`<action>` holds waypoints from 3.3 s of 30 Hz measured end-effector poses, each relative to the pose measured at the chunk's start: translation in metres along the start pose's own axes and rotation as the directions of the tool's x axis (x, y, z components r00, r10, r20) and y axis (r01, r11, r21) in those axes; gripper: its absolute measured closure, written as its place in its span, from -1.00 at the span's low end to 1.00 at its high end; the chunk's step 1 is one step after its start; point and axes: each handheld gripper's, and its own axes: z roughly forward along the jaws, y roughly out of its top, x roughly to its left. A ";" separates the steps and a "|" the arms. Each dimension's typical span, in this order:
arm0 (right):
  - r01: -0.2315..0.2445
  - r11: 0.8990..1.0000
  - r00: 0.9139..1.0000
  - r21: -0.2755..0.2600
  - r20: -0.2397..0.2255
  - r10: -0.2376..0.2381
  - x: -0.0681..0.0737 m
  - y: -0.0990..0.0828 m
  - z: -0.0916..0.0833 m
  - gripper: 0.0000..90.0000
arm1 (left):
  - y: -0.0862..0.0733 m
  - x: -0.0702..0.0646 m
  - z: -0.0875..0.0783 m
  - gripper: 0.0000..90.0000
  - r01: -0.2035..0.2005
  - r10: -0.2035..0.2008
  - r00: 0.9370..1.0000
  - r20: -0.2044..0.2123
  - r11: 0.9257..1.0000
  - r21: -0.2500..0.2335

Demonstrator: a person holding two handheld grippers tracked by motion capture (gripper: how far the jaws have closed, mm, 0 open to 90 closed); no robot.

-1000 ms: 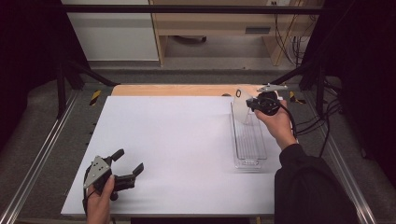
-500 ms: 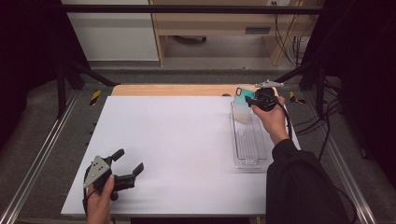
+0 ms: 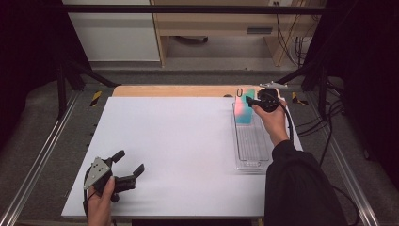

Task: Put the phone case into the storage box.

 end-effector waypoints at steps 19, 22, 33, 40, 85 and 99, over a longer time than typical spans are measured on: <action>-0.008 1.000 1.000 -0.004 0.005 0.008 0.008 0.007 -0.012 -0.55 | 0.000 -0.001 -0.001 -0.91 0.001 -0.001 1.000 0.002 1.000 0.000; -0.003 1.000 1.000 0.005 0.011 0.003 0.010 0.007 -0.012 -0.66 | 0.001 -0.001 -0.001 -0.92 0.005 -0.005 1.000 0.003 1.000 -0.003; -0.049 0.998 0.999 0.027 -0.008 0.049 0.016 0.009 -0.015 -0.83 | 0.001 -0.001 -0.001 -0.92 0.005 -0.005 1.000 0.004 1.000 -0.001; -0.071 0.997 0.997 0.025 -0.021 0.071 0.017 0.011 -0.017 -0.85 | 0.001 0.000 -0.001 -0.93 0.012 -0.012 1.000 0.002 1.000 -0.003; -0.093 0.986 0.995 -0.138 -0.055 0.086 0.046 0.016 -0.045 -0.86 | 0.002 -0.001 0.000 -0.94 0.018 -0.018 1.000 -0.002 1.000 -0.001; -0.117 0.979 0.990 -0.169 -0.094 0.102 0.059 0.017 -0.054 -0.88 | 0.003 -0.002 -0.002 -0.94 0.009 -0.009 1.000 0.000 1.000 -0.005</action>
